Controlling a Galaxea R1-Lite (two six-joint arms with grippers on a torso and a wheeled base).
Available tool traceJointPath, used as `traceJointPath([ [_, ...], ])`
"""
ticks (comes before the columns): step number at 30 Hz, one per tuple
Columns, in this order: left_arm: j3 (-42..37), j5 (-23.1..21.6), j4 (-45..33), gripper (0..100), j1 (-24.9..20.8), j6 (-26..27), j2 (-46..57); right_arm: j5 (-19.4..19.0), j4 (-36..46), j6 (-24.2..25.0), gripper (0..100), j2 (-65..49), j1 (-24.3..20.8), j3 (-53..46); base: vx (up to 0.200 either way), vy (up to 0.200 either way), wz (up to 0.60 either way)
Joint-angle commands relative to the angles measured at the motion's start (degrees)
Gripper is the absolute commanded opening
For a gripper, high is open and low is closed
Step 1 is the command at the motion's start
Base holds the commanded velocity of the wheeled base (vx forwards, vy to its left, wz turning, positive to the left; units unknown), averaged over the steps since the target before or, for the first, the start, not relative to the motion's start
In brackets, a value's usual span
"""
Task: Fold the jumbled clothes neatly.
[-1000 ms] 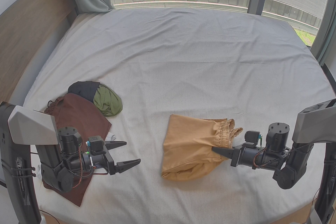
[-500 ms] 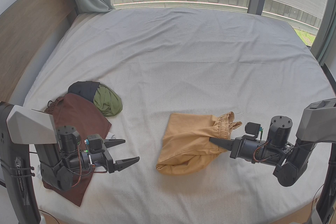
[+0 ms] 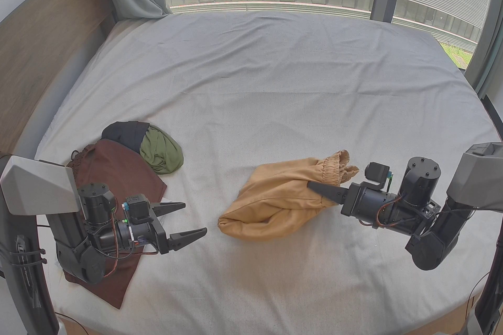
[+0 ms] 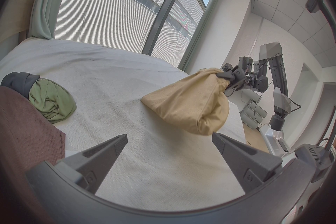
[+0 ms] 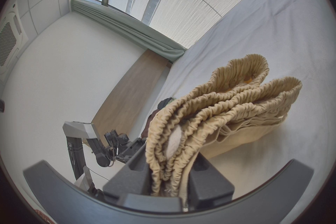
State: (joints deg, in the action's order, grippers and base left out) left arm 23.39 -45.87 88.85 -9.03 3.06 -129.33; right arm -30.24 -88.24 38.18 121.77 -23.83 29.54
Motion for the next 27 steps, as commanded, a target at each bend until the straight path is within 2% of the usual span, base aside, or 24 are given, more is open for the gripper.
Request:
traceJointPath([
  [1, -0.1, 0.0, 0.0, 100, 0.1, -0.1, 0.3, -0.2, 0.1, 1.0, 0, -0.9, 0.0, 3.0, 0.000, 0.000, 0.00],
  [7, -0.4, 0.0, 0.0, 100, 0.2, -0.2, 0.0, -0.4, 3.1, 1.6, 0, -1.1, 0.5, 6.3, 0.000, 0.000, 0.00],
  [18, -0.4, 0.0, 0.0, 100, 0.3, -0.2, 0.1, -0.5, 3.6, 3.2, 0, -0.6, 1.7, 12.8, 0.000, 0.000, 0.00],
  [22, -0.4, 0.0, 0.0, 100, 0.3, -0.2, 0.0, -2.9, 4.2, 3.7, 0, -0.5, 3.5, 14.2, 0.000, 0.000, 0.00],
  [27, -0.4, 0.0, 0.0, 100, 0.2, -0.2, -0.1, -3.8, 5.8, 3.8, 0, -0.4, 4.2, 16.3, 0.000, 0.000, 0.00],
])
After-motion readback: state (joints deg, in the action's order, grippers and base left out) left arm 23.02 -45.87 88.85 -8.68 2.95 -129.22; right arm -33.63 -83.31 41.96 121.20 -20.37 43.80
